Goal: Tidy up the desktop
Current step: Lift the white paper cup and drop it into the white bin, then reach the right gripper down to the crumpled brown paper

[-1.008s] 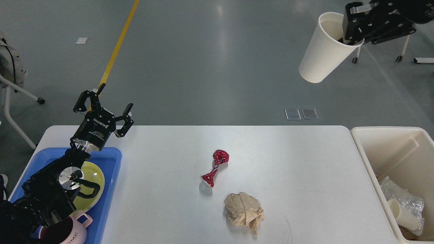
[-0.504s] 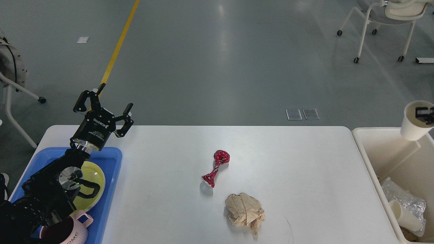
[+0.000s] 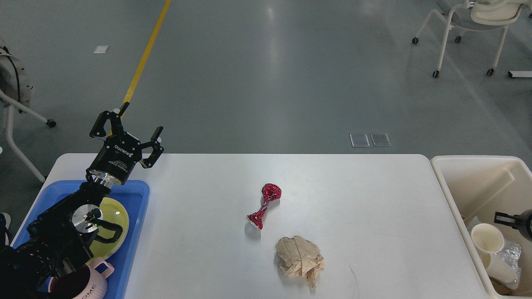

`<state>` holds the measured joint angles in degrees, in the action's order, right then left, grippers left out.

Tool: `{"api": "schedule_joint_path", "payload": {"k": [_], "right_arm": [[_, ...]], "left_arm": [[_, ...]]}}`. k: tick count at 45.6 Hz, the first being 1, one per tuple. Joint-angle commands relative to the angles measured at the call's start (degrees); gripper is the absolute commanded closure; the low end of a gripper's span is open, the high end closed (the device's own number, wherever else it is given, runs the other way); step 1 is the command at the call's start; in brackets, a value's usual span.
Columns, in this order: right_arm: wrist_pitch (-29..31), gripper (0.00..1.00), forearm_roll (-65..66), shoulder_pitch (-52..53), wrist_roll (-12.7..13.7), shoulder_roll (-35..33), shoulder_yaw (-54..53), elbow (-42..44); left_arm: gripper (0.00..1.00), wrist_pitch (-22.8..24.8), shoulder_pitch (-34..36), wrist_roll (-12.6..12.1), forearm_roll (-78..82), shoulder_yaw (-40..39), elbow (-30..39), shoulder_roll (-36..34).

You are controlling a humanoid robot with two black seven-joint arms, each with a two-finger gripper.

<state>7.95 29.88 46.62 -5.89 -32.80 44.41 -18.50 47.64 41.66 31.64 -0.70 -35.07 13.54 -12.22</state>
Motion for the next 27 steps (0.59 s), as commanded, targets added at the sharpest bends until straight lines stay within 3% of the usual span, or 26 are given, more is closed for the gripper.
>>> {"api": "schedule_joint_path", "payload": {"k": [1, 6, 11, 16, 17, 18, 25, 27], "right_arm": [[0.76, 0.0, 0.35, 1.62, 0.0, -0.24, -0.2, -2.59], [2.6, 0.0, 1.75, 11.18, 0.0, -3.57, 0.85, -11.71], [8.39, 0.0, 5.44, 29.18, 0.62, -10.61, 4.44, -27.52], [20.24, 0.0, 6.68, 53.52, 1.06, -11.32, 12.09, -43.35], [27.32, 0.0, 6.16, 66.19, 1.15, -10.45, 14.19, -49.64], [30.08, 0.0, 5.89, 70.84, 1.15, -9.83, 14.21, -51.71], [46.79, 0.0, -5.25, 92.66, 0.62, -2.36, 12.72, -58.67], [47.05, 0.0, -8.34, 95.66, 0.62, -1.56, 11.49, -58.58]], "left_arm": [[0.0, -0.01, 0.0, 0.0, 0.0, 0.0, 0.0, 0.0], [0.0, -0.01, 0.0, 0.0, 0.0, 0.0, 0.0, 0.0], [0.0, -0.01, 0.0, 0.0, 0.0, 0.0, 0.0, 0.0], [0.0, -0.01, 0.0, 0.0, 0.0, 0.0, 0.0, 0.0], [0.0, -0.01, 0.0, 0.0, 0.0, 0.0, 0.0, 0.0], [0.0, -0.01, 0.0, 0.0, 0.0, 0.0, 0.0, 0.0], [0.0, -0.01, 0.0, 0.0, 0.0, -0.09, 0.0, 0.09], [0.0, -0.01, 0.0, 0.0, 0.0, -0.09, 0.0, 0.09]]}}
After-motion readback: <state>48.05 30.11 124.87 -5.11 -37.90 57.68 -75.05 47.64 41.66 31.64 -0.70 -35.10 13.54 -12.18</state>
